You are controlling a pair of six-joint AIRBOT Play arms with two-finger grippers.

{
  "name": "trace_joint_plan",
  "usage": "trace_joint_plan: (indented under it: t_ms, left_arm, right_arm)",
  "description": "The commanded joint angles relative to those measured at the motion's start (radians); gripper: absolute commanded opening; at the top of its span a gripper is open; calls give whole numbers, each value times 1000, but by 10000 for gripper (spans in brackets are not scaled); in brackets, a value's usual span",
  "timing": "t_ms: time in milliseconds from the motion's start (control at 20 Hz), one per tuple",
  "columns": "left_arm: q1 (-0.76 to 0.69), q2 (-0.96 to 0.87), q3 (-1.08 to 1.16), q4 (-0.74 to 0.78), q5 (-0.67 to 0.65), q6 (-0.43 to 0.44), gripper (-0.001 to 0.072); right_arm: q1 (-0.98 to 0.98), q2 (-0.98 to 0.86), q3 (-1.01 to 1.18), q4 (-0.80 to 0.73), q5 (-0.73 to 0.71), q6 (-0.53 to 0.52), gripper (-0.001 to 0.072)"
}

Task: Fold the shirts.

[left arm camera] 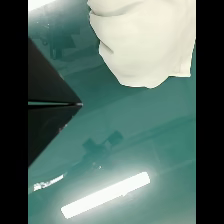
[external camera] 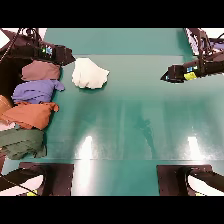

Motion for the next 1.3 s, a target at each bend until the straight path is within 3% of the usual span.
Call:
trace_joint_plan:
  t_ms: [0,650,850,900,950,1100,1250]
  left_arm:
    - [0,-2,-1,1,-1,0,23]
    - [0,0,1,0,5,0,23]
    - [0,-2,0,-2,130,-13,28]
    - [0,-9,0,48,156,7,304]
    - [0,-29,0,118,178,-24,523]
    - [45,-151,0,294,130,-161,540]
    - [103,-312,0,262,90,-157,541]
  right_arm:
    - [0,0,1,0,0,0,13]
    - [3,-6,-1,11,-27,1,14]
    - [10,-6,-1,10,-33,1,14]
    - [10,-6,-1,10,-33,1,14]
    - [10,-5,-1,10,-33,1,14]
    - [10,-5,-1,11,-34,1,14]
    - [10,-5,-1,10,-34,1,13]
